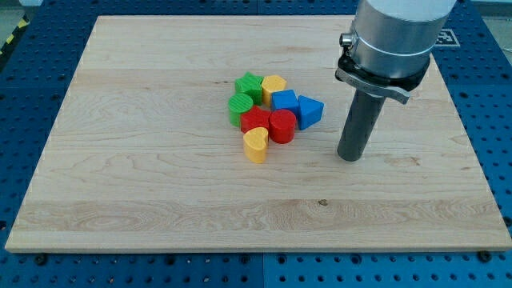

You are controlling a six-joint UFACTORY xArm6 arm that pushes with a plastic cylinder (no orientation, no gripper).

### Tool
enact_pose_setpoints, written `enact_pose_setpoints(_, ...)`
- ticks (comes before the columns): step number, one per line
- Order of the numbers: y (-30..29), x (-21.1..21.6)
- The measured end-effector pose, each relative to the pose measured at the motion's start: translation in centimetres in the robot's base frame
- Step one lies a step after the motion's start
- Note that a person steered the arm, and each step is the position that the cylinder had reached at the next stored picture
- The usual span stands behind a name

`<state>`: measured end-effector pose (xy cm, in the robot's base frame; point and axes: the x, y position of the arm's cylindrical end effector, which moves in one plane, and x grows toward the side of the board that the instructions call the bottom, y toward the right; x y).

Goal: Separate the group of blocks

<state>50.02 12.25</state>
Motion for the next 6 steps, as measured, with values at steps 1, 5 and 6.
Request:
enact_pose_setpoints(1, 0.0, 0.2)
enact_pose_setpoints(5, -4.8, -2.6)
enact_pose_setpoints(6, -8.9, -3.7)
